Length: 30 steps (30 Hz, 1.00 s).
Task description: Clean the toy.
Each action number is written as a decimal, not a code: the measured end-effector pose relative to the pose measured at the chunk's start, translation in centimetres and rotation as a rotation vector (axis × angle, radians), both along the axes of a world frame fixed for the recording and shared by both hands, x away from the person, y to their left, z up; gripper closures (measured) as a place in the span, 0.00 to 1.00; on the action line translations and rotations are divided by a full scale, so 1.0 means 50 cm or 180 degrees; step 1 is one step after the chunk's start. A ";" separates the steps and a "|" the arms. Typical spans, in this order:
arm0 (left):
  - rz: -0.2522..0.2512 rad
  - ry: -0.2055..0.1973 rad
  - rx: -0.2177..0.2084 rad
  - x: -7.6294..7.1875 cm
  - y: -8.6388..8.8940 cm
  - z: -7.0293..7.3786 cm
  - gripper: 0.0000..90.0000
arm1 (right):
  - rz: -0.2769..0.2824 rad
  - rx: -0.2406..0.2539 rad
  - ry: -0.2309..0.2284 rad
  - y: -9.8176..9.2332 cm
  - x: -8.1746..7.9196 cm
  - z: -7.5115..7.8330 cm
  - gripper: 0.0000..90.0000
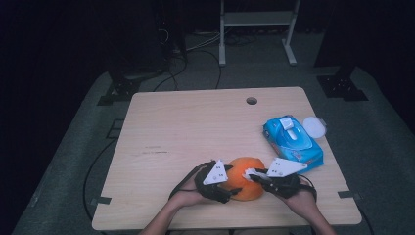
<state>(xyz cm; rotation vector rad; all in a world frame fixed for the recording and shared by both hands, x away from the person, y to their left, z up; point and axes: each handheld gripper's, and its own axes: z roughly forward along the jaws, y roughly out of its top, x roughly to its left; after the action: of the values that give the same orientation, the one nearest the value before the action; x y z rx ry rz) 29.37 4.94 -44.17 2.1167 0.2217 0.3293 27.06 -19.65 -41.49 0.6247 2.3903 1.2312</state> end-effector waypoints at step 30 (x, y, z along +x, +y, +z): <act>0.0034 0.0381 -0.0165 0.031 0.040 0.003 0.32 | -0.0070 0.0002 0.0014 -0.036 0.004 -0.005 0.86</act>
<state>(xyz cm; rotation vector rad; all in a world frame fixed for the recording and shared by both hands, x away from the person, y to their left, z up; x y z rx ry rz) 30.93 6.95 -44.00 2.0866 0.3084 0.2012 27.25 -21.44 -41.74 0.6528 2.3805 1.2226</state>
